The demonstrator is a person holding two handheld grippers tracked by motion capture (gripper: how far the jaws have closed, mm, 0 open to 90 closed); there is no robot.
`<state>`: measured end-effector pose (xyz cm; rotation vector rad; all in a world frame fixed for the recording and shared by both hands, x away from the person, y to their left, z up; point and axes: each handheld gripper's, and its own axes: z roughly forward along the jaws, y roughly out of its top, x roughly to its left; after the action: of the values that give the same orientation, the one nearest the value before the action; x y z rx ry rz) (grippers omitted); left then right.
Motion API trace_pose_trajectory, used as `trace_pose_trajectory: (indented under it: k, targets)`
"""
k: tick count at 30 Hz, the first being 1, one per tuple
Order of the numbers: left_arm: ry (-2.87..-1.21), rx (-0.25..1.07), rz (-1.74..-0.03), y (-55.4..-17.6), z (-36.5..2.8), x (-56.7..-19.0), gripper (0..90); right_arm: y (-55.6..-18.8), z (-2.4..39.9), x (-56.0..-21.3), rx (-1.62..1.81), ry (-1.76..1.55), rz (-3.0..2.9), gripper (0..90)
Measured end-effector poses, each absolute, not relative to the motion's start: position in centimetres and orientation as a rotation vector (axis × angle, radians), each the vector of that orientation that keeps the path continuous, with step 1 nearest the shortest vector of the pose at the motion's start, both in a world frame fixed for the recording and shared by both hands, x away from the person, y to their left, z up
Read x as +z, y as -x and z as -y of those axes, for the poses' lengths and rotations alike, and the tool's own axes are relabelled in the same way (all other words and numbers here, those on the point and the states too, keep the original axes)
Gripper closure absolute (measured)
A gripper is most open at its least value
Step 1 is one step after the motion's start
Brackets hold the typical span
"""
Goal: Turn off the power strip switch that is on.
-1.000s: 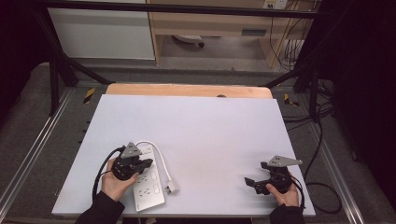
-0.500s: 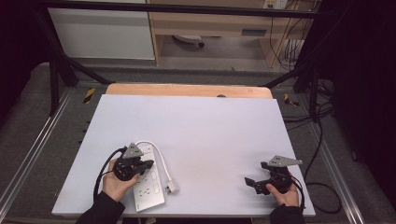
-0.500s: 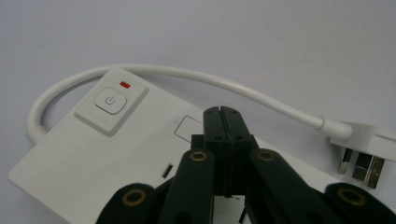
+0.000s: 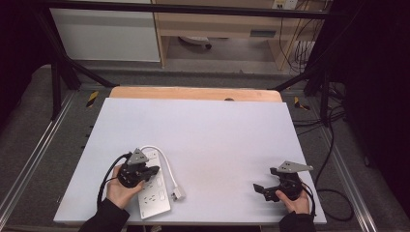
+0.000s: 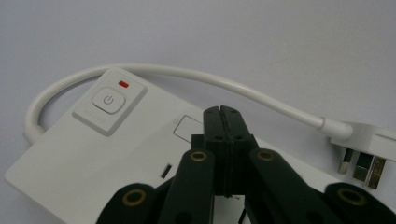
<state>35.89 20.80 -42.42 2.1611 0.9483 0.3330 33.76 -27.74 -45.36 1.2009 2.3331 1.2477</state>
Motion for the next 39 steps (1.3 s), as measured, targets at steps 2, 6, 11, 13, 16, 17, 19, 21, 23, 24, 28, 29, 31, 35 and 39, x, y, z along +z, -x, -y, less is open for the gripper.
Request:
trace_pose_trajectory:
  k: [2,6,11,13,16,17,19,21,23,24,28,29,31,35,39]
  targets:
    - [-2.158,0.330,-0.949,-35.89,-20.84,-42.45,90.0,-33.76,27.74,-45.36,1.248,-1.202,-2.333,1.0]
    - [-2.156,0.336,-0.945,-35.81,-20.84,-42.51,90.0,-33.76,27.75,-45.35,1.246,-1.197,-2.333,1.0]
    - [-2.147,0.340,-0.946,-35.78,-20.79,-42.60,90.0,-33.75,27.74,-45.36,1.248,-1.202,-2.333,1.0]
    - [-2.147,0.344,-0.945,-35.75,-20.78,-42.61,90.0,-33.75,27.74,-45.35,1.248,-1.202,-2.332,1.0]
    - [-2.144,0.342,-0.947,-35.75,-20.80,-42.64,90.0,-33.77,27.75,-45.37,1.245,-1.198,-2.335,1.0]
    - [-2.144,0.342,-0.947,-35.75,-20.80,-42.65,90.0,-33.77,27.74,-45.37,1.244,-1.197,-2.335,1.0]
    - [-2.143,0.343,-0.947,-35.74,-20.80,-42.67,90.0,-33.76,27.73,-45.37,1.244,-1.200,-2.336,1.0]
    - [-2.143,0.343,-0.946,-35.74,-20.79,-42.70,90.0,-33.76,27.73,-45.37,1.244,-1.200,-2.336,1.0]
    - [-2.143,0.344,-0.945,-35.73,-20.77,-42.71,90.0,-33.76,27.73,-45.37,1.245,-1.198,-2.334,1.0]
    - [-2.144,0.346,-0.945,-35.72,-20.76,-42.71,90.0,-33.76,27.73,-45.37,1.246,-1.198,-2.335,1.0]
    - [-2.140,0.327,-0.936,-35.68,-20.62,-42.93,90.0,-33.76,27.72,-45.37,1.243,-1.200,-2.336,1.0]
    - [-2.139,0.327,-0.929,-35.63,-20.55,-42.97,90.0,-33.77,27.72,-45.38,1.244,-1.197,-2.336,1.0]
    - [-2.148,0.342,-0.921,-35.54,-20.34,-42.95,90.0,-33.76,27.73,-45.37,1.244,-1.197,-2.335,1.0]
    - [-2.144,0.335,-0.922,-35.56,-20.39,-42.97,90.0,-33.75,27.72,-45.37,1.244,-1.199,-2.337,1.0]
    - [-2.151,0.336,-0.916,-35.57,-20.34,-42.91,90.0,-33.76,27.71,-45.38,1.242,-1.199,-2.338,1.0]
